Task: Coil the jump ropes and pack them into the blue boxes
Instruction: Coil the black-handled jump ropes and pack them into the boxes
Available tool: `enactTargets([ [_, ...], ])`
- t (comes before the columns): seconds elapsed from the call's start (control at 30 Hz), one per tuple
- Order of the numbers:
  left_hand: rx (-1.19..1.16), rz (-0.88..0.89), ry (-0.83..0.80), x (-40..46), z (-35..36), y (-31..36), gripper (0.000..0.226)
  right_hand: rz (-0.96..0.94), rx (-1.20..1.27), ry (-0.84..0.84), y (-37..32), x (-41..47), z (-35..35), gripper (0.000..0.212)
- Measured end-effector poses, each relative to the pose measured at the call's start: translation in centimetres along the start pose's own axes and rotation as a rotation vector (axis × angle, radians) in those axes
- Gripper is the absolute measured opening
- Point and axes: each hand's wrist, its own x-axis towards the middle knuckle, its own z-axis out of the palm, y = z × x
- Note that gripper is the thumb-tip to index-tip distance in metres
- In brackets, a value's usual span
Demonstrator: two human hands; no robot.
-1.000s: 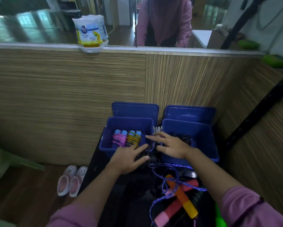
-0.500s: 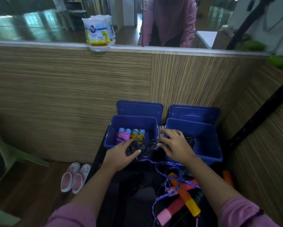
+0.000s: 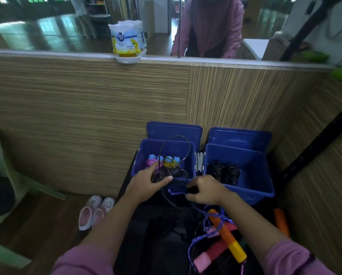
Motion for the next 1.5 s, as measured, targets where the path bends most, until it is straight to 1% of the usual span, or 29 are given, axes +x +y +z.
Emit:
enactTargets([
  [0.03, 0.010, 0.014, 0.001, -0.1, 0.0, 0.3, 0.102, 0.040, 0.136, 0.011, -0.3, 0.2, -0.2, 0.052],
  [0.1, -0.018, 0.032, 0.011, -0.2, 0.0, 0.5, 0.097, 0.140, 0.392, -0.075, -0.9, 0.4, -0.6, 0.061],
  [0.17, -0.050, 0.057, 0.013, -0.2, -0.1, 0.3, 0.095, 0.157, 0.410, -0.145, -1.2, 0.5, -0.4, 0.066],
  [0.2, -0.037, 0.065, 0.015, -0.2, 0.0, 0.1, 0.096, 0.149, 0.378, -0.090, -1.3, 0.5, 0.0, 0.058],
  [0.23, -0.007, 0.072, 0.018, -0.2, -0.1, -0.1, 0.097, 0.142, 0.391, 0.031, -1.7, 0.4, 0.1, 0.048],
  [0.3, 0.073, 0.095, 0.024, -0.4, -0.1, -0.3, 0.101, 0.180, 0.574, 0.302, -2.3, 0.4, 0.1, 0.039],
  [0.33, 0.113, 0.119, 0.024, -0.5, -0.1, -0.4, 0.104, 0.204, 0.693, 0.385, -2.7, 0.6, -0.1, 0.036],
  [0.37, 0.155, 0.151, 0.018, -0.7, -0.1, -0.3, 0.106, 0.211, 0.792, 0.423, -2.9, 0.8, -0.4, 0.032],
  [0.43, 0.242, 0.210, -0.008, -1.1, -0.1, -0.1, 0.110, 0.204, 0.913, 0.419, -3.3, 1.4, -0.7, 0.019],
  [0.5, 0.257, 0.216, -0.005, -1.4, 0.0, -0.4, 0.109, 0.202, 0.953, 0.467, -2.9, 1.9, -0.9, 0.023],
  [0.57, 0.138, 0.145, 0.045, -1.5, 0.1, -1.2, 0.102, 0.274, 0.983, 0.551, -2.3, 2.1, -1.0, 0.029],
  [0.6, 0.080, 0.111, 0.079, -1.4, 0.1, -1.6, 0.097, 0.317, 1.051, 0.581, -2.1, 2.1, -1.0, 0.031],
  [0.67, 0.054, 0.099, 0.124, -1.2, -0.2, -1.9, 0.088, 0.363, 1.141, 0.574, -1.6, 2.1, -0.9, 0.033],
  [0.8, 0.125, 0.145, 0.181, -1.2, -1.0, -2.1, 0.075, 0.334, 1.077, 0.372, -0.7, 1.6, 0.2, 0.036],
  [0.87, 0.060, 0.126, 0.200, -1.4, -1.3, -2.2, 0.065, 0.377, 1.055, 0.358, -0.3, 1.6, 0.8, 0.037],
  [0.93, 0.046, 0.116, 0.207, -1.4, -1.4, -2.1, 0.057, 0.440, 1.149, 0.352, -0.3, 1.6, 1.1, 0.028],
  [0.97, 0.073, 0.118, 0.202, -1.3, -1.3, -2.1, 0.056, 0.456, 1.203, 0.307, -0.4, 1.5, 1.2, 0.024],
  [1.03, 0.124, 0.118, 0.192, -1.2, -1.3, -2.3, 0.063, 0.466, 1.225, 0.140, -0.5, 1.1, 1.0, 0.028],
  [1.13, 0.149, 0.108, 0.190, -1.2, -1.4, -2.8, 0.061, 0.491, 0.979, -0.215, -0.5, 0.1, -0.3, 0.034],
  [1.17, 0.145, 0.108, 0.184, -1.2, -1.6, -2.9, 0.059, 0.521, 0.822, -0.296, -0.5, 0.1, -1.1, 0.032],
  [1.2, 0.140, 0.113, 0.171, -1.3, -1.6, -3.0, 0.058, 0.539, 0.614, -0.321, -0.5, 0.2, -2.0, 0.030],
  [1.23, 0.137, 0.128, 0.158, -1.4, -1.7, -3.1, 0.059, 0.544, 0.378, -0.293, -0.4, 0.4, -2.9, 0.028],
  [1.27, 0.134, 0.147, 0.144, -1.4, -1.7, -3.3, 0.060, 0.550, 0.188, -0.206, -0.3, 0.8, -3.6, 0.027],
  [1.3, 0.141, 0.175, 0.128, -1.4, -1.7, -3.5, 0.061, 0.550, 0.082, -0.069, -0.1, 1.0, -4.1, 0.027],
  [1.33, 0.167, 0.209, 0.111, -1.4, -1.6, -3.7, 0.062, 0.537, 0.065, 0.078, 0.1, 1.5, -4.5, 0.027],
  [1.4, 0.262, 0.262, 0.085, -1.4, -1.3, -3.8, 0.061, 0.431, 0.289, 0.285, -0.8, 2.3, -4.6, 0.025],
  [1.43, 0.296, 0.276, 0.083, -1.5, -1.1, -3.6, 0.061, 0.339, 0.438, 0.288, -2.0, 2.5, -4.4, 0.020],
  [1.47, 0.306, 0.282, 0.089, -1.6, -0.9, -3.3, 0.061, 0.239, 0.524, 0.219, -3.4, 2.6, -4.0, 0.014],
  [1.5, 0.299, 0.286, 0.098, -1.7, -0.7, -3.0, 0.062, 0.181, 0.541, 0.112, -4.8, 2.7, -3.2, 0.019],
])
